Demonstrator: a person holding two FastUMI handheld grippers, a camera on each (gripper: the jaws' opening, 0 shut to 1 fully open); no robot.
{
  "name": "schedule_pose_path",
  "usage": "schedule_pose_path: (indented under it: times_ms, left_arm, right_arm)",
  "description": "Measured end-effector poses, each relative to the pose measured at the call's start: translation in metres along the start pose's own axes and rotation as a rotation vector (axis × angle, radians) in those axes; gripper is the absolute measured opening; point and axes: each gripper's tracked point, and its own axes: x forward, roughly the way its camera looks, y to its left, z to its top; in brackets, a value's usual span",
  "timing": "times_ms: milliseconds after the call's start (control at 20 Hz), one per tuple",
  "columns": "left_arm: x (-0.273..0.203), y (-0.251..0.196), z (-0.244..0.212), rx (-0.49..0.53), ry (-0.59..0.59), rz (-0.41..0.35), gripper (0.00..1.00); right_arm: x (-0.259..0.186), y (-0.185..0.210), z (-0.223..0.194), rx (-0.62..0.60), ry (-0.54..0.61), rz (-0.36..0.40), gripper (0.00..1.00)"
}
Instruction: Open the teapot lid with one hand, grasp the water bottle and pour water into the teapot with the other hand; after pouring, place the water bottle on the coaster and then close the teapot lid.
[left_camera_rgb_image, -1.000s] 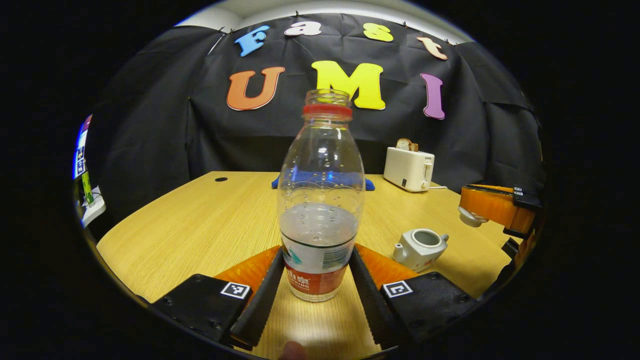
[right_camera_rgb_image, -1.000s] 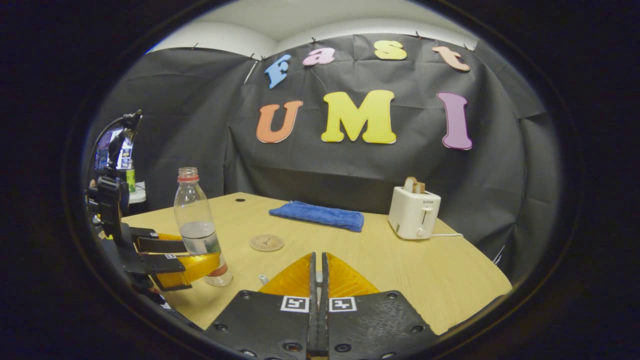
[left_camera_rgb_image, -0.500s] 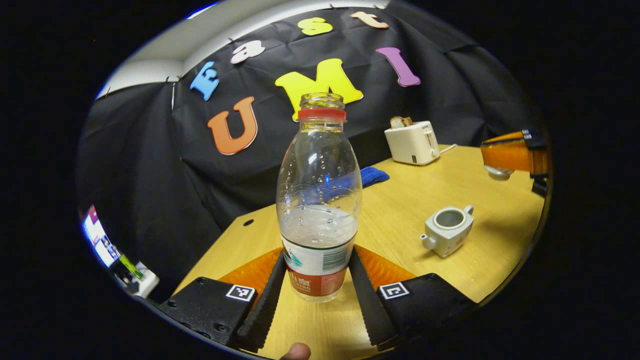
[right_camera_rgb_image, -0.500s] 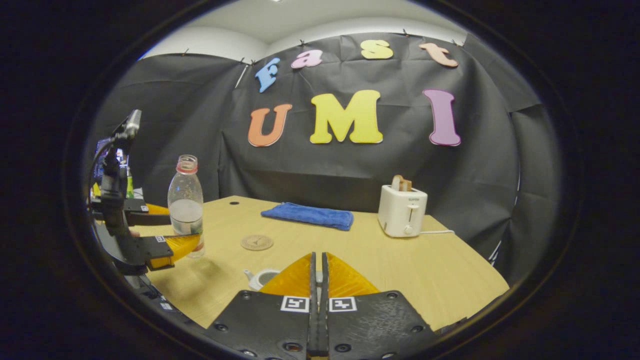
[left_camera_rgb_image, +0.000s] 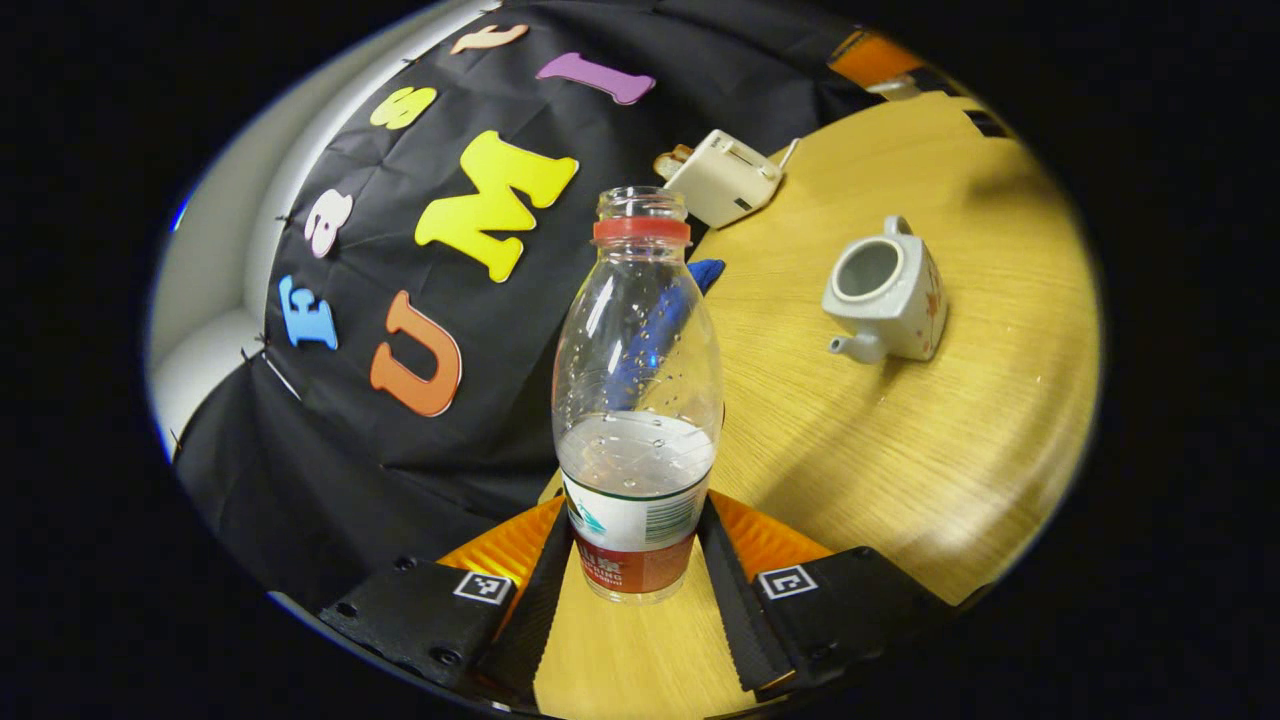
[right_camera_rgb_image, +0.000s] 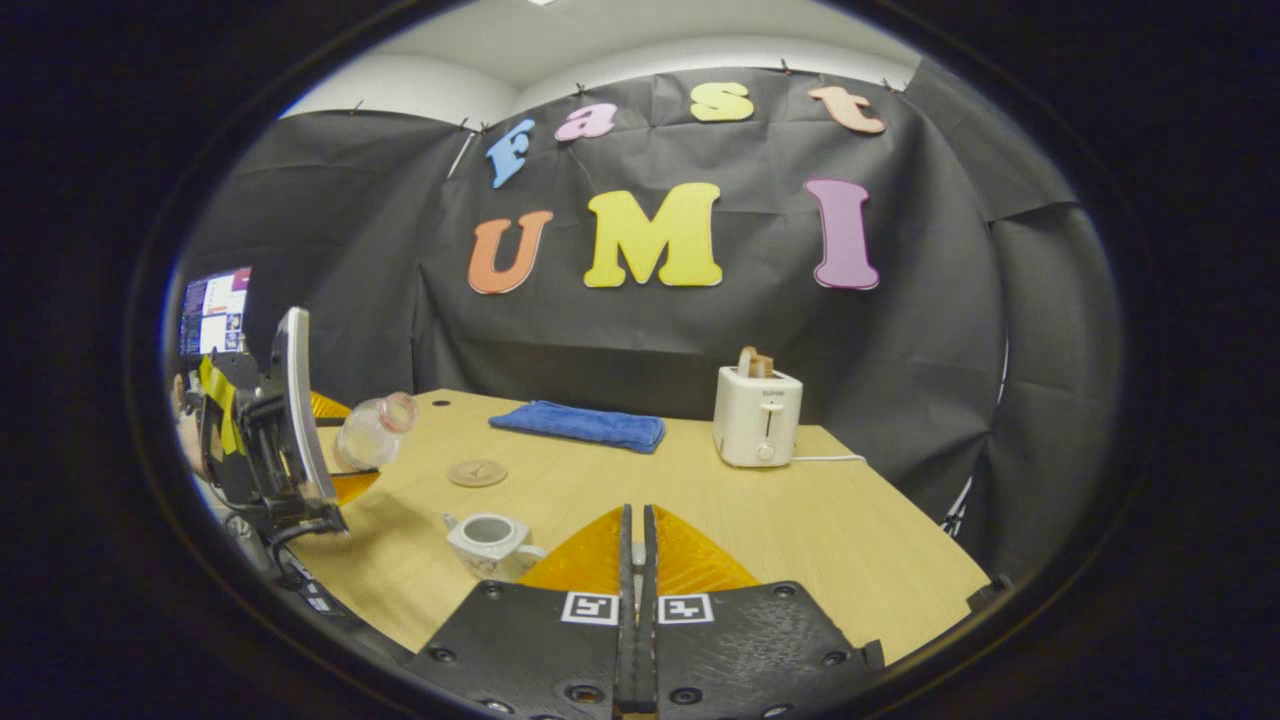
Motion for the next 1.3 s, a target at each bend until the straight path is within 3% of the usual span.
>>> schedule_pose_path:
  times_ms: [350, 550, 600, 650, 1000, 1050, 1100, 1300]
  left_arm:
    - [-0.004, -0.02, 0.007, 0.251, 0.041, -0.064, 0.74]
    - [-0.012, -0.026, 0.012, 0.383, 0.04, -0.036, 0.74]
    - [-0.012, -0.027, 0.012, 0.414, 0.045, -0.028, 0.78]
    - [-0.012, -0.027, 0.013, 0.447, 0.051, -0.022, 0.74]
    - [-0.001, -0.009, 0.014, 0.565, 0.092, -0.002, 0.74]
    - [0.0, -0.01, 0.016, 0.581, 0.089, -0.002, 0.78]
    - [0.0, -0.011, 0.018, 0.596, 0.081, -0.001, 0.74]
    - [0.0, -0.008, 0.023, 0.647, 0.081, 0.014, 0.74]
  right_arm:
    - [-0.005, -0.017, -0.008, 0.011, 0.004, -0.015, 0.0]
    - [-0.005, -0.027, -0.012, 0.028, 0.011, -0.023, 0.0]
    - [-0.007, -0.031, -0.015, 0.03, 0.012, -0.027, 0.0]
    - [-0.008, -0.033, -0.016, 0.032, 0.012, -0.03, 0.0]
    - [-0.009, -0.048, -0.021, 0.05, 0.017, -0.049, 0.0]
    - [-0.01, -0.049, -0.022, 0.051, 0.016, -0.051, 0.0]
    - [-0.011, -0.05, -0.022, 0.054, 0.016, -0.052, 0.0]
    - [-0.012, -0.05, -0.025, 0.061, 0.017, -0.052, 0.0]
